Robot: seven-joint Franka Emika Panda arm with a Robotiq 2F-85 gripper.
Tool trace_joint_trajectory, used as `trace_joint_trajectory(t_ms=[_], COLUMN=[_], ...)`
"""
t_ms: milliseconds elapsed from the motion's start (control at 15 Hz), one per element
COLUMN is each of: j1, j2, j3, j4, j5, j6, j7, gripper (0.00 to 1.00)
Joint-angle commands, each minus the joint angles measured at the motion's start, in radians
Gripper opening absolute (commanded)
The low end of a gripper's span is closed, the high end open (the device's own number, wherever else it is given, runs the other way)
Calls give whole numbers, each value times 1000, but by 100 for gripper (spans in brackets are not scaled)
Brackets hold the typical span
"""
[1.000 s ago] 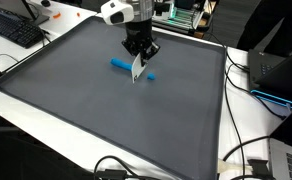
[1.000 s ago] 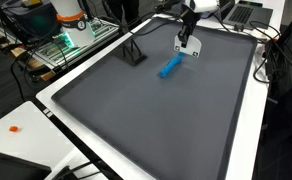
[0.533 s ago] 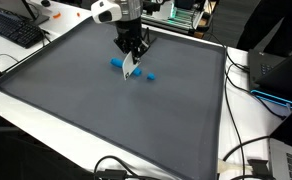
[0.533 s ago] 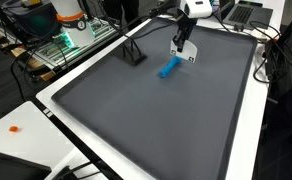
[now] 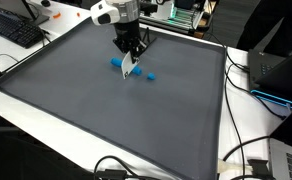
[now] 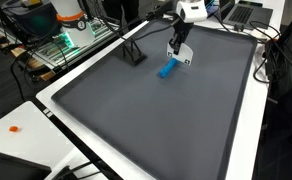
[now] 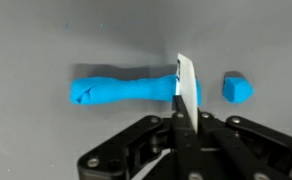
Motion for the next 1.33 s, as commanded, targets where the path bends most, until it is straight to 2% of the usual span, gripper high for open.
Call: trace_joint_trajectory(t_ms=[0,667,1267], j1=[-7,-10,-26], j2=[10,43,48], j3=[3,13,44], j4=[-27,-40,-51], j5=[2,17,91], j6=[1,25,44], j7=[-25,-48,-102], gripper=[1,1,1])
